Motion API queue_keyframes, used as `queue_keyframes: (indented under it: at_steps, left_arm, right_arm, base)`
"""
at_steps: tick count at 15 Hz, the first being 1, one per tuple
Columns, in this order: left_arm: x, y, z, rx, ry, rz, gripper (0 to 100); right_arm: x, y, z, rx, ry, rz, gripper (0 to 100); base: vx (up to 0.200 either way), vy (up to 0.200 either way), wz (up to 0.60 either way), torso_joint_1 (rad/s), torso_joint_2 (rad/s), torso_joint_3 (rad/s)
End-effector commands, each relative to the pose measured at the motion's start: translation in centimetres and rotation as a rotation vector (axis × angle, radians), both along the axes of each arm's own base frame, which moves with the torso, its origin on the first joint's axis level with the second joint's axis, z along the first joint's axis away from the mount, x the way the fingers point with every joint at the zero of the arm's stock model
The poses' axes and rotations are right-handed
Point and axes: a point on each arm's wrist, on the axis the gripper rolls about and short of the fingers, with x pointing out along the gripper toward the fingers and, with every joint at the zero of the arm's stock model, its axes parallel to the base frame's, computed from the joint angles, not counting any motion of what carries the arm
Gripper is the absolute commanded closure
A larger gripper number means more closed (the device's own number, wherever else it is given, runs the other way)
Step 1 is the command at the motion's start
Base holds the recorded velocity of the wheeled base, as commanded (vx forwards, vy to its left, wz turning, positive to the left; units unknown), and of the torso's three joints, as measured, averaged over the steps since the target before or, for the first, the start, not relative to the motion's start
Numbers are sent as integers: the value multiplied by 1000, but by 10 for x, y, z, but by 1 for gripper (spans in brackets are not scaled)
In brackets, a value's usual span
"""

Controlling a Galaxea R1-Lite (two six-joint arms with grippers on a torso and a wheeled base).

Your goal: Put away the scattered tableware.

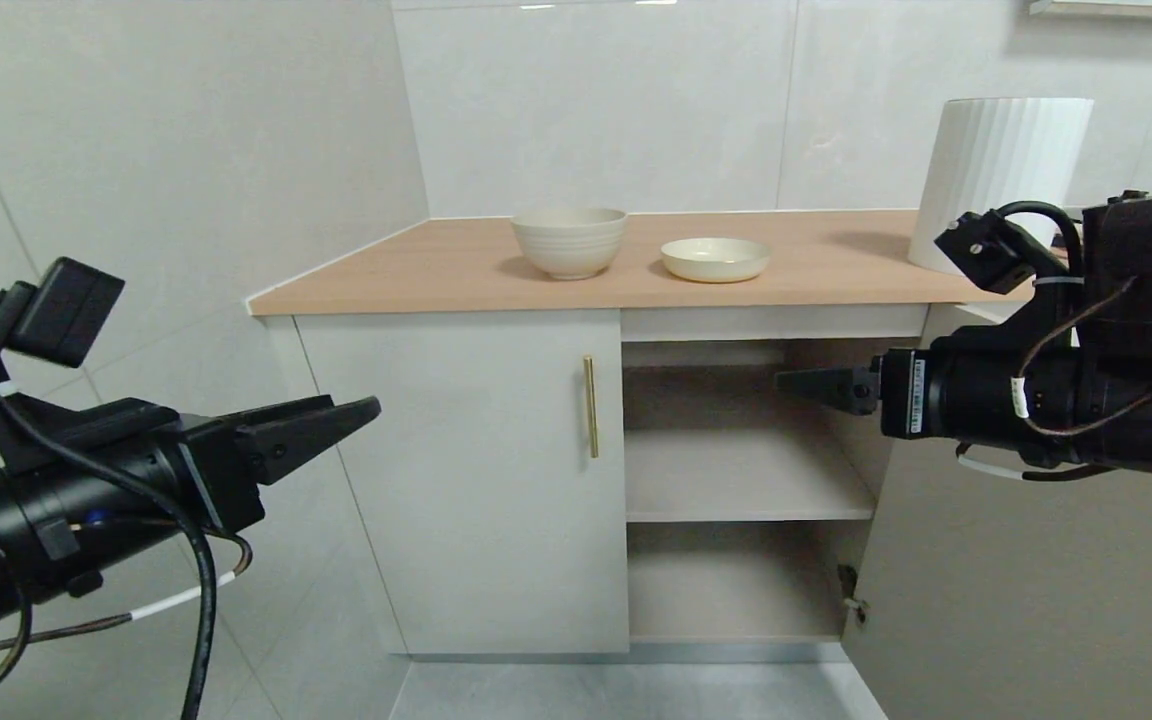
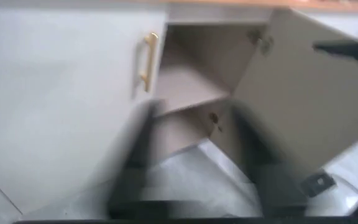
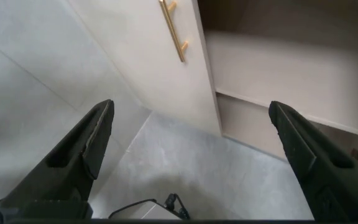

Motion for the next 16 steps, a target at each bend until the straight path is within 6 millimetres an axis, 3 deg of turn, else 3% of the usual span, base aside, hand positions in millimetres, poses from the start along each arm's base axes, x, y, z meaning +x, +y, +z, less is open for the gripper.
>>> queue_keyframes:
  at_steps: [1,5,11,16]
  left_arm:
    - [6,2,0,0,5,19,0]
    - [20,-1,-12,18,63,22,0]
    - [17,0,-7,14,40,22,0]
    - [18,-1,-7,15,39,22,0]
  right_arm:
    - [-6,-3,2,4,-5,-1,0]
    - [-25,-14,12,0,-2,-5,0]
    - [-41,-22,23,24,-41,2,0]
    - [-46,-25,24,29,-49,3,0]
  base:
    - [0,0,0,0,0,0]
    - [0,0,0,0,0,0]
    - [0,0,0,0,0,0]
    - [200,0,0,4,0,0]
